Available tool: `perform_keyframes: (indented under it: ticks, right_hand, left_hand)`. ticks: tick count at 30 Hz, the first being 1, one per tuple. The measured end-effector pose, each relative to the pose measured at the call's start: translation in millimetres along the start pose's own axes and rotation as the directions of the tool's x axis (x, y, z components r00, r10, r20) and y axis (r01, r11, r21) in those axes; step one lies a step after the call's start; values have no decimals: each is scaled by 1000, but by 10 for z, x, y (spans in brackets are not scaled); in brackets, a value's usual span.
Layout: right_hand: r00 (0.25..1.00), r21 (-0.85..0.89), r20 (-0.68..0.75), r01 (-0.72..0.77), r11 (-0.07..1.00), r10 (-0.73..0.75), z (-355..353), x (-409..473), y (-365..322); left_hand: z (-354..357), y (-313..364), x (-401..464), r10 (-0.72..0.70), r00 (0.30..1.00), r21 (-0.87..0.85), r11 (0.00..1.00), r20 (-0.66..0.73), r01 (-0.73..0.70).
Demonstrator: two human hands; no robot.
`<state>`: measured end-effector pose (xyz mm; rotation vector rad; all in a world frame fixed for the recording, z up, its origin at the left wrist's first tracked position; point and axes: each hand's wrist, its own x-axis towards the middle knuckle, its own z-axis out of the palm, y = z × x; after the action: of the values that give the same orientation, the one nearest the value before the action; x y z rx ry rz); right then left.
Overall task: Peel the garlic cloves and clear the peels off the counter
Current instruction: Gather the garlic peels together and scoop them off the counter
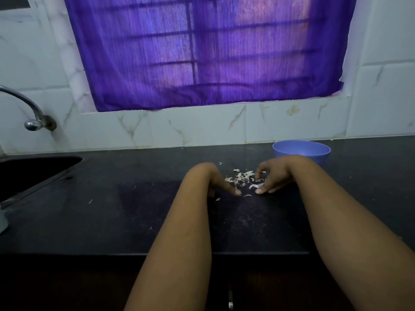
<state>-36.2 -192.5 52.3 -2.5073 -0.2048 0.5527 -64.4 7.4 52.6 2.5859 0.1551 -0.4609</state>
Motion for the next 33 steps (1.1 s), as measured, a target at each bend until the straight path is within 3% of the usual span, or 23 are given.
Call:
perform_keyframes:
  ticks: [4,10,13,20,23,26,30,33]
  right_hand:
    - [985,78,-62,164,983,-160,129,191,-33]
    - [939,-119,-210,251,961,-272,189,224,-115]
    - [903,-132,-311,268,954,-296,166,237,-115]
    - [858,-71,-412,307,949,-308,145,237,-150]
    - [798,-126,-503,311,942,-331,114,245,-151]
    - [757,-187,-588,214,959,-284,83,262,-103]
    - [900,-273,-431,-60,960,-66,157,394,20]
    - [921,-276,-380,-197,941,82,228,510,61]
  left_hand:
    - [-54,-23,-13,-34,979,176,984,199,-2]
    - [-33,-90,7,152,954,-37,988,258,-148]
    - [-23,-95,15,182,953,-65,983,241,-171]
    - [77,18,180,274,951,118,959,-146,-258]
    - [117,82,221,357,859,215,931,-366,-295]
    - [156,61,308,317,784,145,948,-534,-284]
    - [179,-63,378,147,817,111,989,-557,-102]
    - [197,-134,451,41,863,87,996,-503,3]
